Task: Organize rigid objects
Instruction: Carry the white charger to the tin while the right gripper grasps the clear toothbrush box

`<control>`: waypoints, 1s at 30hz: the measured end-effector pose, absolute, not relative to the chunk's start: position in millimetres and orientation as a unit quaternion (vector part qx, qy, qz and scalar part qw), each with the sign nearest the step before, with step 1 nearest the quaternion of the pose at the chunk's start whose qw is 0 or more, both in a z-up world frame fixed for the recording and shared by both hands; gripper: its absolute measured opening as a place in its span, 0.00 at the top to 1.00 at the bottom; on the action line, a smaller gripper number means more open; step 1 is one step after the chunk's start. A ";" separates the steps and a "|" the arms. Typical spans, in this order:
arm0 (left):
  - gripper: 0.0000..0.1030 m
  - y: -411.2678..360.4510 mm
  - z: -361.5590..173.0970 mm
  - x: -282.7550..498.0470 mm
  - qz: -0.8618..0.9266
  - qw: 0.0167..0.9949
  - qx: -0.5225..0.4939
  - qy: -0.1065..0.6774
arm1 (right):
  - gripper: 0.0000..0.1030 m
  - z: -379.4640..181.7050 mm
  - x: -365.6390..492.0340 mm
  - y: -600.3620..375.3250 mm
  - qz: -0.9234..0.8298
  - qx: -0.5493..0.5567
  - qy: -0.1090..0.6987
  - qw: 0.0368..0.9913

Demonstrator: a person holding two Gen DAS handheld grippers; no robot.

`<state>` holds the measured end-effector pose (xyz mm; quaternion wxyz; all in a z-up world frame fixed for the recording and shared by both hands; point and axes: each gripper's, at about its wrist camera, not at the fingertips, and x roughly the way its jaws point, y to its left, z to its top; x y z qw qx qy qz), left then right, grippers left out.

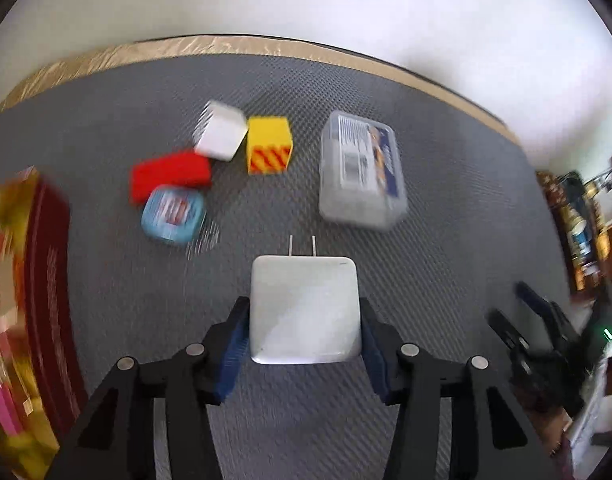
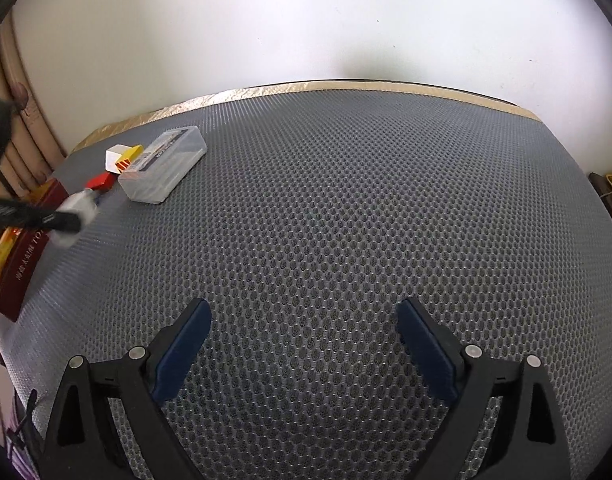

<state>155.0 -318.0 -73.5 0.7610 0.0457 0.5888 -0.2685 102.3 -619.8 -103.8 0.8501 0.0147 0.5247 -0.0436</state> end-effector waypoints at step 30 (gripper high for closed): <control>0.49 -57.5 -29.2 131.9 -0.125 0.817 -0.104 0.553 | 0.05 -135.6 276.6 -491.8 -0.070 0.014 0.586 0.807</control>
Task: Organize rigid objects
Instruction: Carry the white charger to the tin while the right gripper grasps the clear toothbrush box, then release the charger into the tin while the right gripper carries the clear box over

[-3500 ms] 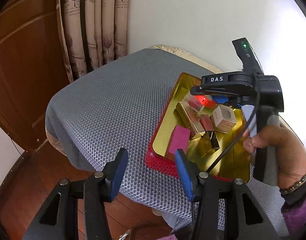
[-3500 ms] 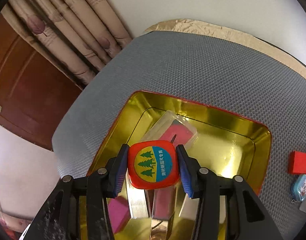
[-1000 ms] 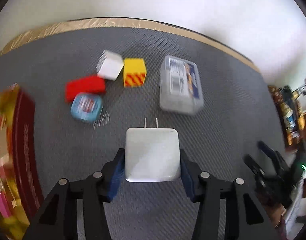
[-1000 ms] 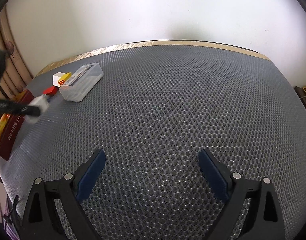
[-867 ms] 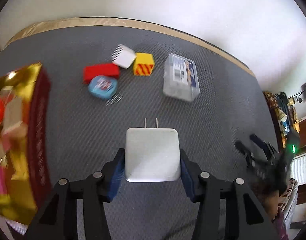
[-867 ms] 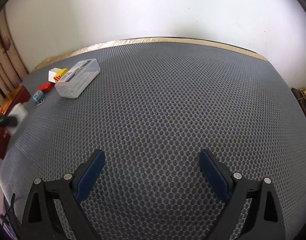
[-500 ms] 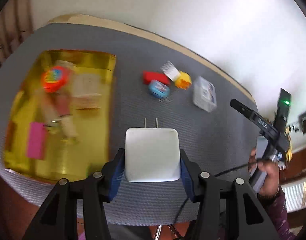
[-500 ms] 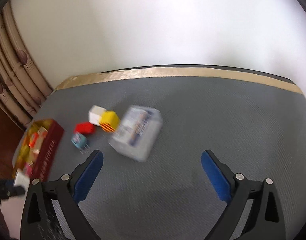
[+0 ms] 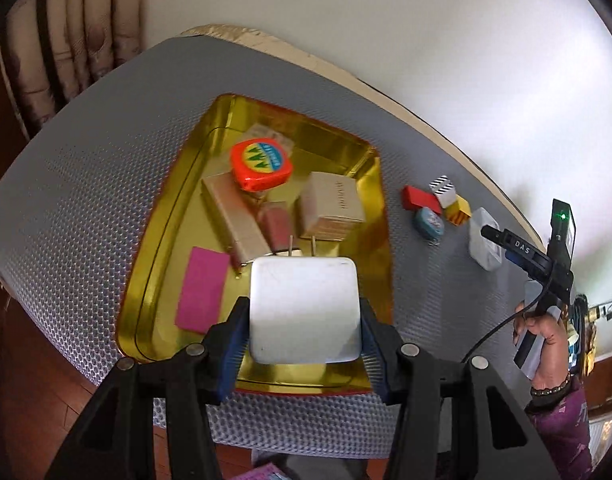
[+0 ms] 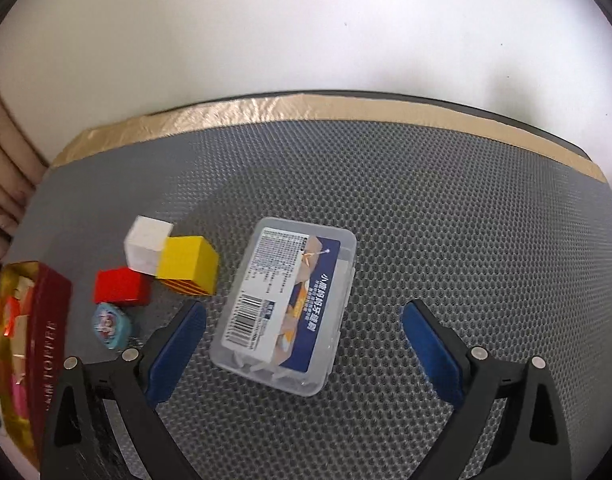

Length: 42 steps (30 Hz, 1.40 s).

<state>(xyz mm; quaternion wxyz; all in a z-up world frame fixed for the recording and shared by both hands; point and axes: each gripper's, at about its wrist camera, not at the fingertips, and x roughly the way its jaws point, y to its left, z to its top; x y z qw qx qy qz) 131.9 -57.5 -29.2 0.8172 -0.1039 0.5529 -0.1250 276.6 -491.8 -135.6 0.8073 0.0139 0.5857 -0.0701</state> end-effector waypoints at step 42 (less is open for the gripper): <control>0.49 -5.8 -28.7 63.8 -0.016 0.866 -0.048 0.497 | 0.42 -74.0 254.3 -309.7 0.218 0.112 0.600 0.761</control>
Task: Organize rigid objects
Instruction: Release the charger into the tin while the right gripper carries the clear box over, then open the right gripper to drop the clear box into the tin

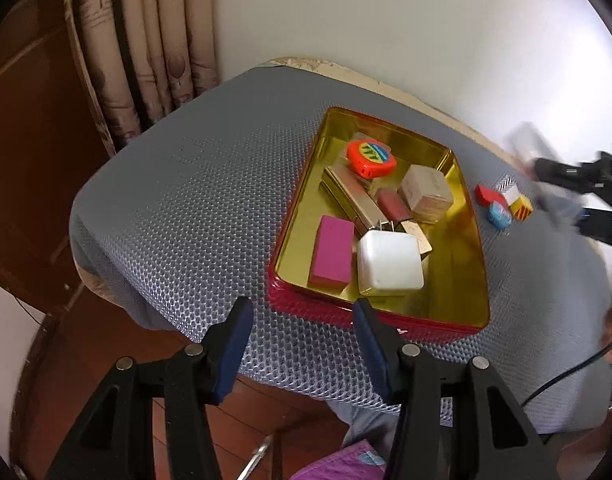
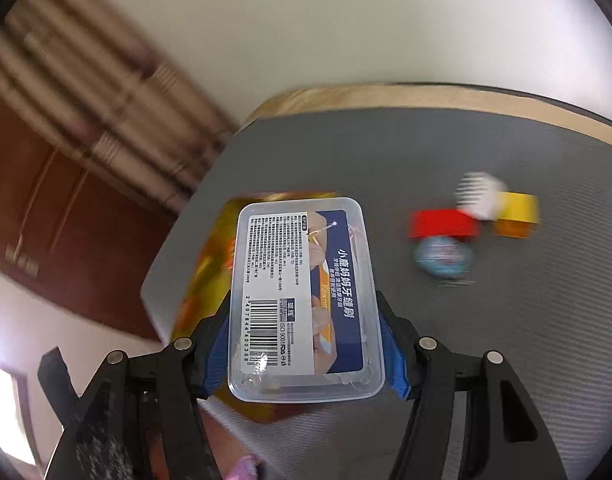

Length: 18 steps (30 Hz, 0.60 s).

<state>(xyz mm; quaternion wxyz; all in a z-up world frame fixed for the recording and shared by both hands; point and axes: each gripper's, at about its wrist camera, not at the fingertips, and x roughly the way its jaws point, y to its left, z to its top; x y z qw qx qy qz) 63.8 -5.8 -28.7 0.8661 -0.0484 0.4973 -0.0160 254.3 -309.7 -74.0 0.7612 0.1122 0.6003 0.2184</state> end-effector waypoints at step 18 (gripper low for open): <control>0.49 -4.4 -45.5 69.4 -0.003 0.862 -0.017 0.506 | 0.42 -149.9 243.5 -161.4 0.250 -0.019 0.631 0.734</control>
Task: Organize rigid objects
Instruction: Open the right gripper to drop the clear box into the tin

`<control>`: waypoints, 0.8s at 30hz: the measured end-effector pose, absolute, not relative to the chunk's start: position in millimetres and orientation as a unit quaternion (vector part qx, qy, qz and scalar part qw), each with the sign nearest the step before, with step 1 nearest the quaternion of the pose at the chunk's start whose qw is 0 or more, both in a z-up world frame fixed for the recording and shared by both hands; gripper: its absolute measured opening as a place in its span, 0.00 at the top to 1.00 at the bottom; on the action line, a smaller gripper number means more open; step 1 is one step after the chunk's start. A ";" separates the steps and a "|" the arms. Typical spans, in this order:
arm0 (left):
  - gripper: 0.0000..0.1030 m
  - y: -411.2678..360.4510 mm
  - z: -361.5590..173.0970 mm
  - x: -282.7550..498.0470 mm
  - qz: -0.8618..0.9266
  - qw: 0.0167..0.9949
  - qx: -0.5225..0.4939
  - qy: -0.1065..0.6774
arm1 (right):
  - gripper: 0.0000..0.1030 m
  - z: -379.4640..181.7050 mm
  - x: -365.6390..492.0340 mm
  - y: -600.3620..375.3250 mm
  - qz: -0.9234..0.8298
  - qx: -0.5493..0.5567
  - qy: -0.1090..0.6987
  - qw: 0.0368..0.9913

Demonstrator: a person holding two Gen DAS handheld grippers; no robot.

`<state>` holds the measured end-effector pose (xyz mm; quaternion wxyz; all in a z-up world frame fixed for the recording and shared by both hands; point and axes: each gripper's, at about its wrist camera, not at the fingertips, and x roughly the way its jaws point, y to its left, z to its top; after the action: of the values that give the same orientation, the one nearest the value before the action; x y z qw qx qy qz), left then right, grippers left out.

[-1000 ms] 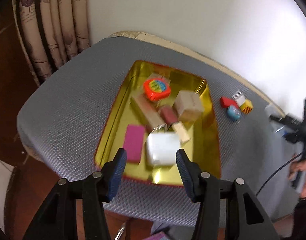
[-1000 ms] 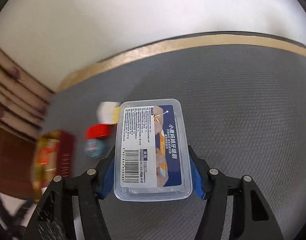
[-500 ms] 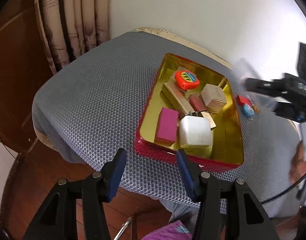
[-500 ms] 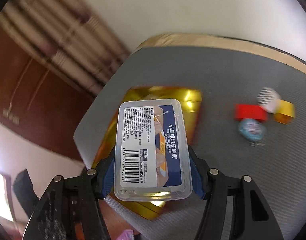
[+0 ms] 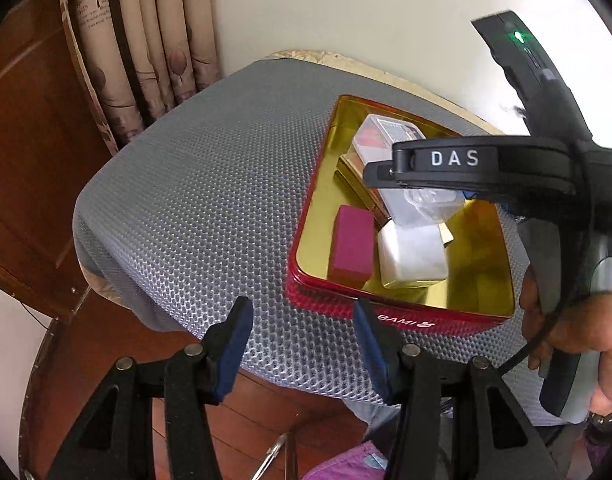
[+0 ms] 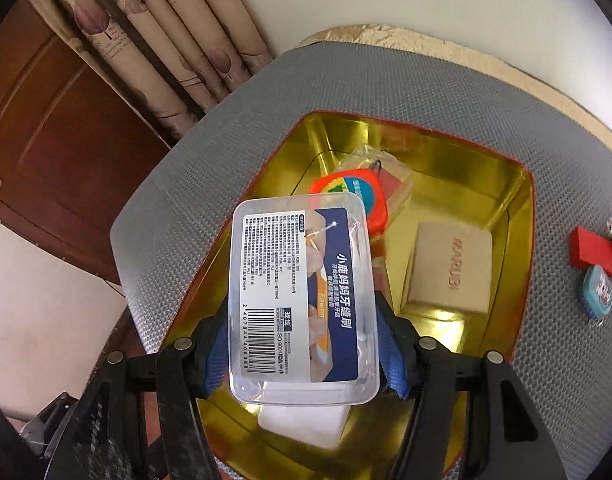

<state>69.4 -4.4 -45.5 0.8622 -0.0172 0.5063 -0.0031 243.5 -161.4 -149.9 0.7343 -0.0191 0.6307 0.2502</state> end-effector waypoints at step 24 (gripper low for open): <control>0.49 -36.4 -35.9 53.5 -0.031 0.872 0.046 0.486 | 0.20 -96.9 173.3 -373.3 0.078 -0.116 0.517 0.844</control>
<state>53.5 -36.4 -35.9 0.8722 0.0465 0.4860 -0.0306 173.3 -373.3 -96.9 0.8442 -0.1164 0.5174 0.0785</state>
